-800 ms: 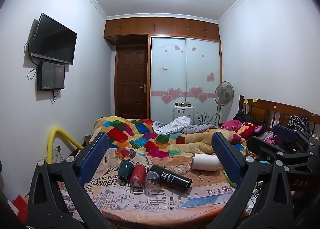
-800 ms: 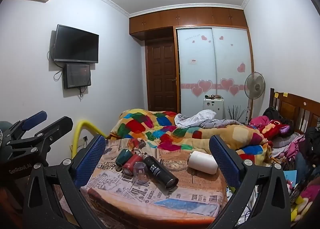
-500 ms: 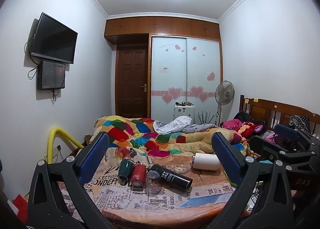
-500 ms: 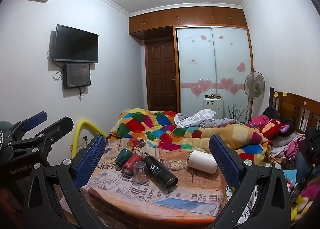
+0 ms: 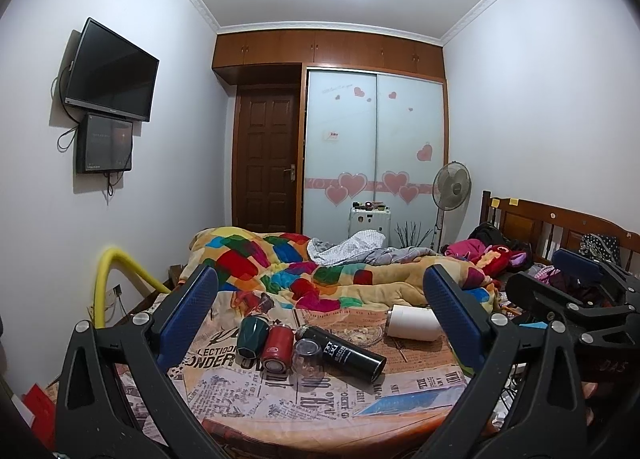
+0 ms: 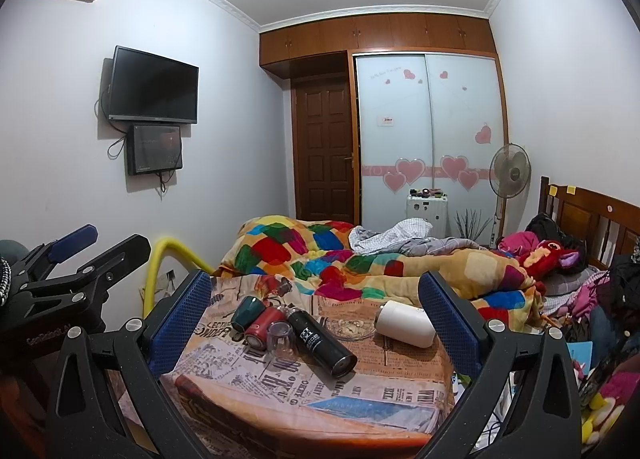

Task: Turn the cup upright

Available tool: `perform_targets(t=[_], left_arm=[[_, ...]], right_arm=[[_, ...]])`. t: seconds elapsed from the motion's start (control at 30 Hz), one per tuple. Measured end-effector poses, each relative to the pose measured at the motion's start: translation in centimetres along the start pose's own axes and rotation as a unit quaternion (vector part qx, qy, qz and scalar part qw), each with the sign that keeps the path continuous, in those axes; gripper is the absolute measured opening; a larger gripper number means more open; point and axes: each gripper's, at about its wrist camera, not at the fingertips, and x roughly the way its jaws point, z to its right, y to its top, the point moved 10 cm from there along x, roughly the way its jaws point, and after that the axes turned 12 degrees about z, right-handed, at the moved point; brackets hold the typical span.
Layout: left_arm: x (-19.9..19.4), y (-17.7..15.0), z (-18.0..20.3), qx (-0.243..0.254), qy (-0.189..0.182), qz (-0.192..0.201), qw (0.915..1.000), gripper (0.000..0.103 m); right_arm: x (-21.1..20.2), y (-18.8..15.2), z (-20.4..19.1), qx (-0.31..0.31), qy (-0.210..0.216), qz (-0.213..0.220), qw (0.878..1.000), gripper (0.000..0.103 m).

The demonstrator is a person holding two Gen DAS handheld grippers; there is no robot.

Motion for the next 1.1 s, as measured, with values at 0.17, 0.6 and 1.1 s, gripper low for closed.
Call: perform_targets(t=[0.17, 0.6, 1.1], left_arm=[[0.05, -0.13, 0.01, -0.002, 0.001, -0.001, 1.0000, 0.103], [0.33, -0.58, -0.14, -0.009, 0.005, -0.004, 0.9999, 0.103], [0.36, -0.44, -0.25, -0.012, 0.006, -0.005, 0.9999, 0.103]], right_arm=[[0.00, -0.01, -0.02, -0.001, 0.000, -0.001, 1.000, 0.103], [0.11, 0.11, -0.23, -0.003, 0.000, -0.002, 1.000, 0.103], [0.12, -0.47, -0.07, -0.005, 0.000, -0.003, 1.000, 0.103]])
